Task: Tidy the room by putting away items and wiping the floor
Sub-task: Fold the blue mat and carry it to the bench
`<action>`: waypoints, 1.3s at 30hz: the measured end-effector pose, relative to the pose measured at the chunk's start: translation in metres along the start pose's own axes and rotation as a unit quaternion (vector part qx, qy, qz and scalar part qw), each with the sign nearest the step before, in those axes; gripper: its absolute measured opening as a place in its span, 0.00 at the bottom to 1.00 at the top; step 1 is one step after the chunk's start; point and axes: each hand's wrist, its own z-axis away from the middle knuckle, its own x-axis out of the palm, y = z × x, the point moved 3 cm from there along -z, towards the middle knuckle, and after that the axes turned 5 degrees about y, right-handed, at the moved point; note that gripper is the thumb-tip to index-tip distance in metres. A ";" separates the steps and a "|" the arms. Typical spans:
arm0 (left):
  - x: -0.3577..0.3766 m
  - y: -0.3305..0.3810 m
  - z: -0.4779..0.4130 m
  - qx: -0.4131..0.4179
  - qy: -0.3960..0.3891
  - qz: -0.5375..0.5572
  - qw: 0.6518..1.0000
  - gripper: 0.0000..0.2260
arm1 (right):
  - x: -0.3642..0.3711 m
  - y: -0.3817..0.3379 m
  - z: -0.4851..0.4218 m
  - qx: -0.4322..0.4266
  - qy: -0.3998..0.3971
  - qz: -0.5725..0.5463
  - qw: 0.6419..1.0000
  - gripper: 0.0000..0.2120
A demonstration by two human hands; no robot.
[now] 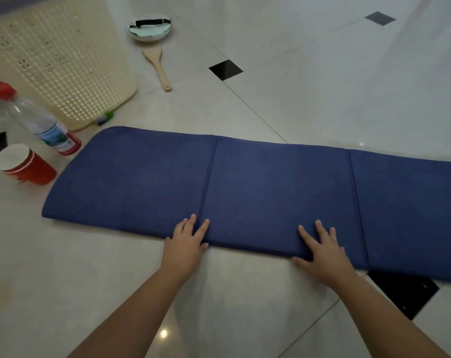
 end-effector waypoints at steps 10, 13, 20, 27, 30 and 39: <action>-0.005 -0.010 -0.007 0.048 0.094 0.010 0.994 0.18 | -0.005 -0.042 0.011 0.004 0.084 -0.067 0.994 0.31; -0.009 -0.008 -0.002 0.061 0.131 0.029 0.989 0.18 | -0.005 -0.043 0.021 -0.023 0.115 -0.052 0.992 0.32; -0.072 0.016 0.032 0.091 0.343 0.161 0.921 0.12 | -0.022 -0.061 0.031 -0.120 0.239 -0.110 0.957 0.27; -0.105 0.030 0.051 0.082 0.418 0.268 0.864 0.13 | -0.040 -0.059 0.043 -0.161 0.334 -0.169 0.913 0.16; -0.093 0.017 0.049 -0.008 0.354 0.280 0.892 0.20 | -0.050 -0.060 0.052 -0.148 0.358 -0.202 0.899 0.14; -0.092 0.026 0.072 -0.096 0.258 0.508 0.816 0.18 | -0.058 -0.047 0.076 -0.161 0.359 -0.269 0.879 0.15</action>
